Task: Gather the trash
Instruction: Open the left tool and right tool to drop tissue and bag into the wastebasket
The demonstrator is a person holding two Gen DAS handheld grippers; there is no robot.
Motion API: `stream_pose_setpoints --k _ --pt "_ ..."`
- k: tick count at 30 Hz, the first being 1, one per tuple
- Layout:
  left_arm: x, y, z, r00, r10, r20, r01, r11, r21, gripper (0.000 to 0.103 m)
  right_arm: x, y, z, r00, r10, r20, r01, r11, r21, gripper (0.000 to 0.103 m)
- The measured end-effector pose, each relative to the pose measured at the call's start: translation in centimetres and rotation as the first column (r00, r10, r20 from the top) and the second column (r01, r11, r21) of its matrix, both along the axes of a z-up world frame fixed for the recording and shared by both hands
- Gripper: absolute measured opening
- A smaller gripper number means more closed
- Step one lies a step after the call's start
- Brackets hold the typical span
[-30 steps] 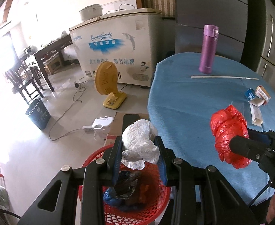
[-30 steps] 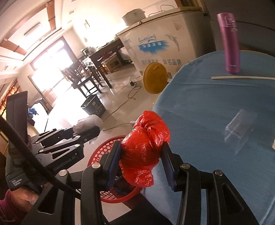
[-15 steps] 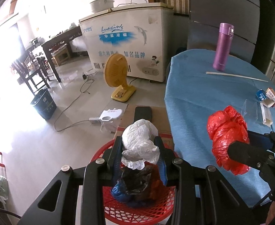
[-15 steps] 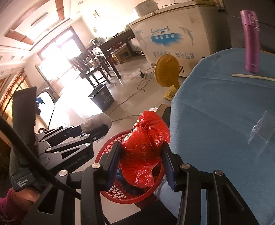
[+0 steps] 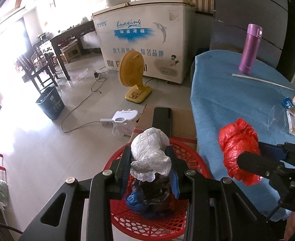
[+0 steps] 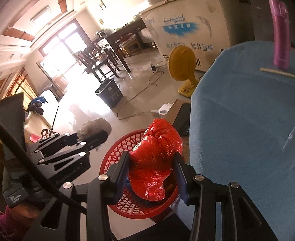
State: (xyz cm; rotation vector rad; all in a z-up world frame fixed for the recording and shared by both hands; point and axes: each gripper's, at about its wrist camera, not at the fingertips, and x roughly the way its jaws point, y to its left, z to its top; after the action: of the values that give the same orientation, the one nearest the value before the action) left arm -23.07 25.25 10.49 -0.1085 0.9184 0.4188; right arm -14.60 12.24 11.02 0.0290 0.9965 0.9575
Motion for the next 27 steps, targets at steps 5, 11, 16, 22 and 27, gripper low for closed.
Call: stream_pose_setpoints --k 5,11,16,22,27 --pt "-0.3 0.6 -0.8 1.000 0.009 -0.019 -0.009 1.000 -0.005 0.036 0.0 1.0 -1.4 0.999 0.015 -0.037 -0.015 1.000 -0.019 0.046" --pt "-0.6 1.1 -1.5 0.999 0.023 -0.042 -0.024 1.000 -0.016 0.036 -0.1 2.1 -2.4 0.997 0.038 -0.061 -0.041 0.999 -0.034 0.047" --pt "-0.7 1.4 -2.0 0.998 0.034 -0.059 -0.035 0.999 -0.021 0.036 0.0 2.3 -2.8 0.996 0.043 -0.081 -0.046 0.998 -0.032 0.048" --pt "-0.8 1.9 -2.5 0.995 0.052 -0.086 -0.055 0.998 -0.028 0.038 -0.1 2.2 -2.8 0.993 0.039 -0.111 -0.041 0.999 -0.015 0.049" --pt "-1.1 2.1 -2.8 0.993 0.061 -0.100 -0.063 0.998 -0.020 0.050 0.2 1.6 -2.8 0.990 0.029 -0.139 -0.027 1.000 0.013 0.051"
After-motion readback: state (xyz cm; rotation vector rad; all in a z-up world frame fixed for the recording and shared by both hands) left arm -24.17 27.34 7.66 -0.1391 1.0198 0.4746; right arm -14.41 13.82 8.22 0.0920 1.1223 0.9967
